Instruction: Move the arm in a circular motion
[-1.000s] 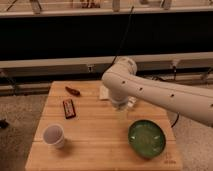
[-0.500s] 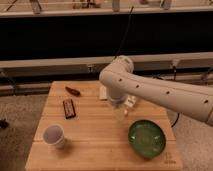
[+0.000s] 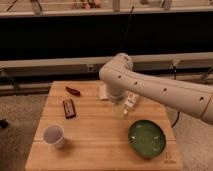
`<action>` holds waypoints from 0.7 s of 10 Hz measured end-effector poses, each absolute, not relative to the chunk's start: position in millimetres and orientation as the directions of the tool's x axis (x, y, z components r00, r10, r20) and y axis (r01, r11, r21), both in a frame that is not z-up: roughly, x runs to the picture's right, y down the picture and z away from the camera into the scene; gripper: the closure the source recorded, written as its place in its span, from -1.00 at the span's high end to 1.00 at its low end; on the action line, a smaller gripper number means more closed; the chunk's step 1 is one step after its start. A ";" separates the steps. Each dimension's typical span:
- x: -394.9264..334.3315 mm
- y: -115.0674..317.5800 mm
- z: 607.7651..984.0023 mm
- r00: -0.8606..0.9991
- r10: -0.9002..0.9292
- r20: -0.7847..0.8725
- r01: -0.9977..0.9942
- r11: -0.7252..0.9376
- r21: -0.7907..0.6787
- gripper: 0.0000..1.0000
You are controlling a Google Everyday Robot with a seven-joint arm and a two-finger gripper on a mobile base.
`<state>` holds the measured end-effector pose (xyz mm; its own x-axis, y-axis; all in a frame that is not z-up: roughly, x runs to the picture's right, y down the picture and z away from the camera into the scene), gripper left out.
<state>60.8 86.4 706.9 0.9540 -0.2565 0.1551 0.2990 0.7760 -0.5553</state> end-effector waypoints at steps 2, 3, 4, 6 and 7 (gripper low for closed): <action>64.4 82.3 711.3 0.950 -0.270 0.158 0.311 0.774 -0.552 0.60; 58.4 81.1 713.0 0.948 -0.273 0.165 0.318 0.771 -0.551 0.60; 57.1 80.3 714.3 0.946 -0.278 0.166 0.322 0.769 -0.552 0.60; 53.9 73.9 720.5 0.941 -0.293 0.167 0.336 0.766 -0.549 0.60; 52.2 72.3 722.5 0.939 -0.299 0.172 0.343 0.764 -0.547 0.60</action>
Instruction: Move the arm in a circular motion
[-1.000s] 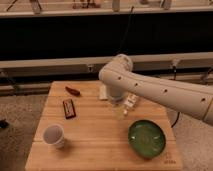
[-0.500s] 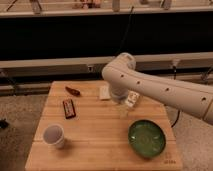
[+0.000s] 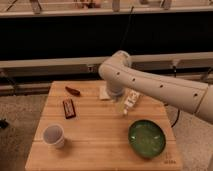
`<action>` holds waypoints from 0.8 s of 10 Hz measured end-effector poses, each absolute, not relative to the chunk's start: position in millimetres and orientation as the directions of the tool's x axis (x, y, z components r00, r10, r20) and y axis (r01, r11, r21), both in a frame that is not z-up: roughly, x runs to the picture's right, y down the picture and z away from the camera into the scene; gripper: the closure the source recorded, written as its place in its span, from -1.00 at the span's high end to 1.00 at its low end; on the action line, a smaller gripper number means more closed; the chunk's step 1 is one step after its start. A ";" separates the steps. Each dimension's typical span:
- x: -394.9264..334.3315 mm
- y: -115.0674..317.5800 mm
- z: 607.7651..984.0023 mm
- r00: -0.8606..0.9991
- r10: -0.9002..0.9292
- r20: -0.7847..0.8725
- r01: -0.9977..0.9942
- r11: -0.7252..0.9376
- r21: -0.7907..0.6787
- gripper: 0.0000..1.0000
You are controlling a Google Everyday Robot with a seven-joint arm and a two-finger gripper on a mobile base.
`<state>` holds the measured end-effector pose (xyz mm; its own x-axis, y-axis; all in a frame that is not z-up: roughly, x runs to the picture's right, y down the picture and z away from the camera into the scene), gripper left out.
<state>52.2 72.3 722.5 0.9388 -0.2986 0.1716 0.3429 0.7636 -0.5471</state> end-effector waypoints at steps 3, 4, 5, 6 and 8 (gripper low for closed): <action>50.1 67.3 729.9 0.932 -0.313 0.181 0.360 0.759 -0.542 0.60; 52.3 65.0 732.6 0.932 -0.314 0.181 0.361 0.760 -0.540 0.60; 53.7 64.7 733.7 0.932 -0.314 0.180 0.361 0.760 -0.540 0.60; 51.5 66.3 734.5 0.929 -0.320 0.185 0.368 0.757 -0.540 0.60; 46.1 67.0 736.4 0.927 -0.320 0.194 0.374 0.761 -0.530 0.60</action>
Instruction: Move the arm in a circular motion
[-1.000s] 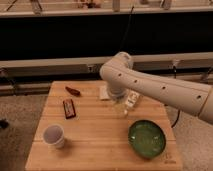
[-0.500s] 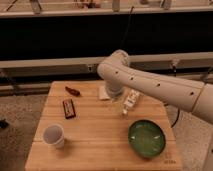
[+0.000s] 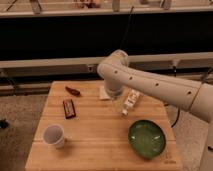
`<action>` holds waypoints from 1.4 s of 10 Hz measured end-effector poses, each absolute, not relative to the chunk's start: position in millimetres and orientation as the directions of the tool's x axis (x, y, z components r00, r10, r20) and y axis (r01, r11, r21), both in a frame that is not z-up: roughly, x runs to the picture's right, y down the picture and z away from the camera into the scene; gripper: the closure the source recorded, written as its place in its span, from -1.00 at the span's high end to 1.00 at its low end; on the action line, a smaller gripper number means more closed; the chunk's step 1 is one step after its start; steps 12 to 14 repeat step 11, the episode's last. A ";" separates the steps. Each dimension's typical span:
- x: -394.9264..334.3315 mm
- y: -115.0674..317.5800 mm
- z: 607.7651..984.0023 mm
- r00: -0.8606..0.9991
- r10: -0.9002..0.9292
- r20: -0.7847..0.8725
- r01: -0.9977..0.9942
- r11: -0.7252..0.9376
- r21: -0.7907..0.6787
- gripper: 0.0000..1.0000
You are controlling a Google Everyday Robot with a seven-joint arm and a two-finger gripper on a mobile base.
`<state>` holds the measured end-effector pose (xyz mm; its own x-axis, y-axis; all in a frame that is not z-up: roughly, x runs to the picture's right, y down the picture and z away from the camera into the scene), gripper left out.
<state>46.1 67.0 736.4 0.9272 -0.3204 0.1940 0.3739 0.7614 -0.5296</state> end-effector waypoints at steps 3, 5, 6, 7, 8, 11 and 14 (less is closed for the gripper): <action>44.0 63.9 742.5 0.924 -0.325 0.200 0.382 0.762 -0.523 0.60; 44.2 68.7 742.9 0.925 -0.322 0.204 0.381 0.764 -0.521 0.60; 45.6 70.5 743.0 0.926 -0.318 0.203 0.377 0.766 -0.520 0.60; 45.7 70.4 743.8 0.927 -0.317 0.203 0.376 0.768 -0.519 0.60; 44.4 70.4 745.2 0.926 -0.317 0.205 0.378 0.768 -0.517 0.60; 43.3 71.7 747.3 0.927 -0.313 0.209 0.376 0.771 -0.514 0.60; 43.3 71.7 747.3 0.927 -0.313 0.209 0.376 0.771 -0.514 0.60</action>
